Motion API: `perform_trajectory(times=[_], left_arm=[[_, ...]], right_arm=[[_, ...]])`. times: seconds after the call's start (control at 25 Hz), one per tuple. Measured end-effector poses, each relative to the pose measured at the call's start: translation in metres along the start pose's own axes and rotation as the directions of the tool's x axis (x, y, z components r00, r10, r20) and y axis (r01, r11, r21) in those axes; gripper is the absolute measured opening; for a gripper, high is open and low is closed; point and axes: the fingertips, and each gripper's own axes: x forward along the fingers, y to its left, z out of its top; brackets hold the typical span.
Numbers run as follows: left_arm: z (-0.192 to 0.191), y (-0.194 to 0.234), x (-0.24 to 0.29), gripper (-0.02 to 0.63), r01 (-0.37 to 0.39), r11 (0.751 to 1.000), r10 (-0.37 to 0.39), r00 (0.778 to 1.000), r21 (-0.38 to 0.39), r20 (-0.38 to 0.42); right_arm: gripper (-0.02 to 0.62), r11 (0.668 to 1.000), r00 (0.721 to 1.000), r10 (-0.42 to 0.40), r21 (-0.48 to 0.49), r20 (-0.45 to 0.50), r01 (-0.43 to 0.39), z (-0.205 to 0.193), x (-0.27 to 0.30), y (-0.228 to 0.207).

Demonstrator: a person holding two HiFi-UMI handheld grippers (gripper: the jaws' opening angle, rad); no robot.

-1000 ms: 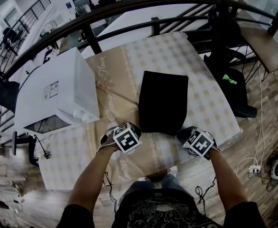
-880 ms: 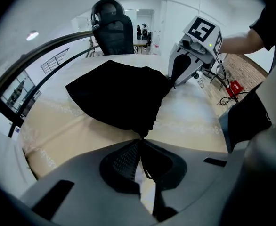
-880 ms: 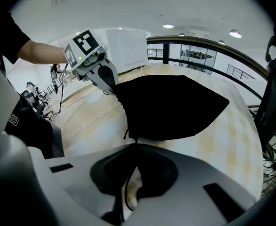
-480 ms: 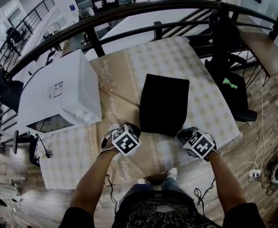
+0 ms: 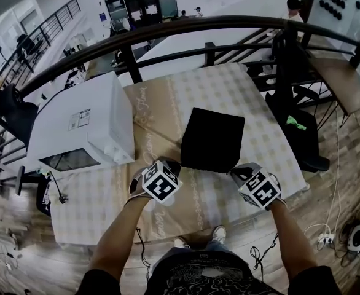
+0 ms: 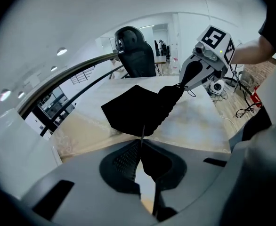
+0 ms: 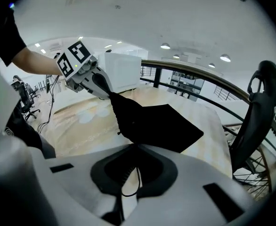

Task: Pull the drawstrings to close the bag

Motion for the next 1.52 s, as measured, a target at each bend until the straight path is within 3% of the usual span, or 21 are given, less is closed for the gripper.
perform_trajectory(times=[0.4,0.8,1.12,1.28,1.52], left_arm=[[0.041,0.026,-0.042,0.026,-0.140,0.989,0.144,0.984,-0.047,0.102],[0.074,0.058,-0.104,0.026,-0.274,0.953,0.295,0.935,-0.127,0.198],[0.094,0.088,-0.164,0.026,-0.374,0.902,0.423,0.867,-0.218,0.264],[0.104,0.104,-0.197,0.026,-0.445,0.866,0.497,0.815,-0.226,0.297],[0.118,0.126,-0.250,0.026,-0.495,0.813,0.580,0.732,-0.306,0.357]], right_arm=[[0.023,0.993,0.992,-0.082,-0.075,0.096,0.089,0.049,-0.028,-0.033],[0.023,0.975,0.965,-0.142,-0.139,0.219,0.175,0.116,-0.059,-0.054],[0.023,0.967,0.923,-0.163,-0.127,0.347,0.219,0.183,-0.088,-0.061],[0.023,0.959,0.904,-0.164,-0.153,0.396,0.240,0.214,-0.102,-0.059],[0.023,0.935,0.859,-0.180,-0.187,0.478,0.300,0.262,-0.126,-0.055]])
